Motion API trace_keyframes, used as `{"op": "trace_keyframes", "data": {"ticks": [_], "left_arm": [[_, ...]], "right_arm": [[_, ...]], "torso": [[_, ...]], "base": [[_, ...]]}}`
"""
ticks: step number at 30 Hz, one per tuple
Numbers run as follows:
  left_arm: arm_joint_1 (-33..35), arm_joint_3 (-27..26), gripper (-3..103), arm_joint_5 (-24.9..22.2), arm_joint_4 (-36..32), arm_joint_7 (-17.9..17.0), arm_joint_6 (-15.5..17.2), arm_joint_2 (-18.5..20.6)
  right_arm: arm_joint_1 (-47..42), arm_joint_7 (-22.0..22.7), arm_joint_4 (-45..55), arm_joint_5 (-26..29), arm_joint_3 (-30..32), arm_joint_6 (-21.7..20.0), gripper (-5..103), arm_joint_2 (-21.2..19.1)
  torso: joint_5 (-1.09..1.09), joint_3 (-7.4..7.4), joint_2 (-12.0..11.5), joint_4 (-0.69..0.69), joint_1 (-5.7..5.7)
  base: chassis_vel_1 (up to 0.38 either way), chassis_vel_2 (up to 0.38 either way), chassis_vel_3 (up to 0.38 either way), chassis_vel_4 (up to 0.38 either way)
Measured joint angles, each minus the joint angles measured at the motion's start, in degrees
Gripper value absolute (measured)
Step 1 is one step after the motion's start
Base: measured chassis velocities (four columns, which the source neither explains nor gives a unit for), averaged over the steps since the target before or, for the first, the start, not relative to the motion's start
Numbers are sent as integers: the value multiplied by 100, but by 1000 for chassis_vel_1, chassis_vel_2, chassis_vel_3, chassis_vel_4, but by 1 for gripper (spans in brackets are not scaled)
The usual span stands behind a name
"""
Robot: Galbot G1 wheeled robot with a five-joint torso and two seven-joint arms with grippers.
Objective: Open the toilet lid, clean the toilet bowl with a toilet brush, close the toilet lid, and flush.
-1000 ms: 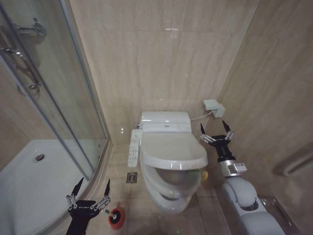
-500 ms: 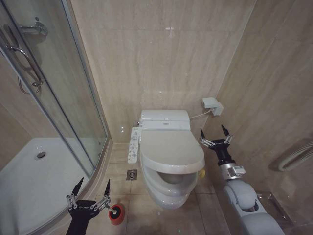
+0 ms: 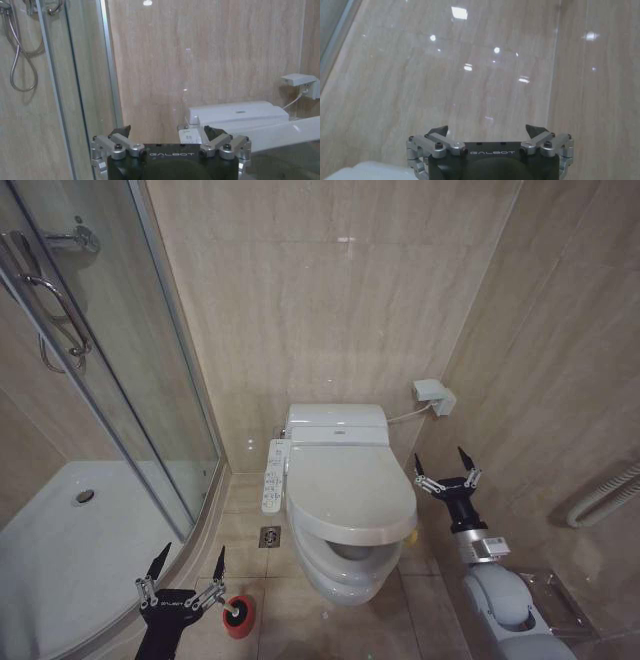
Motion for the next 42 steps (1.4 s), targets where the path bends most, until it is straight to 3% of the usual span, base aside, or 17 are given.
{"op": "trace_keyframes", "data": {"ticks": [6, 10, 13, 22, 26, 35, 42], "left_arm": [[0, 0, 99, 0, 0, 0, 0, 0], [0, 0, 99, 0, 0, 0, 0, 0], [0, 0, 99, 0, 0, 0, 0, 0], [0, 0, 99, 0, 0, 0, 0, 0], [0, 0, 99, 0, 0, 0, 0, 0], [0, 0, 99, 0, 0, 0, 0, 0], [0, 0, 99, 0, 0, 0, 0, 0]], "right_arm": [[-94, 56, 60, 127, 55, -219, 100, 5], [-251, 52, 281, 560, 74, -812, 100, -151], [-355, -28, 231, 734, 35, -994, 100, -123], [-381, -243, -355, 832, 69, -1183, 100, 202], [-824, -68, 419, 969, 223, -1374, 100, 215], [-1301, 73, 1265, 1087, 350, -1432, 100, 293], [-1485, 63, 1332, 852, 422, -1169, 100, 476]], "torso": [[1, 0, 0, -1, 0], [-1, 0, 0, 1, 0], [-2, 0, 1, -1, 0], [2, 0, 0, 1, 1], [-1, 0, 1, -2, 0], [-1, 0, 1, -1, 0], [0, 0, 1, 0, 0]], "base": [[0, 0, 0, 0], [0, 0, 0, 0], [0, 0, 0, 0], [0, 0, 0, 0], [0, 0, 0, 0], [0, 0, 0, 0], [0, 0, 0, 0]]}}
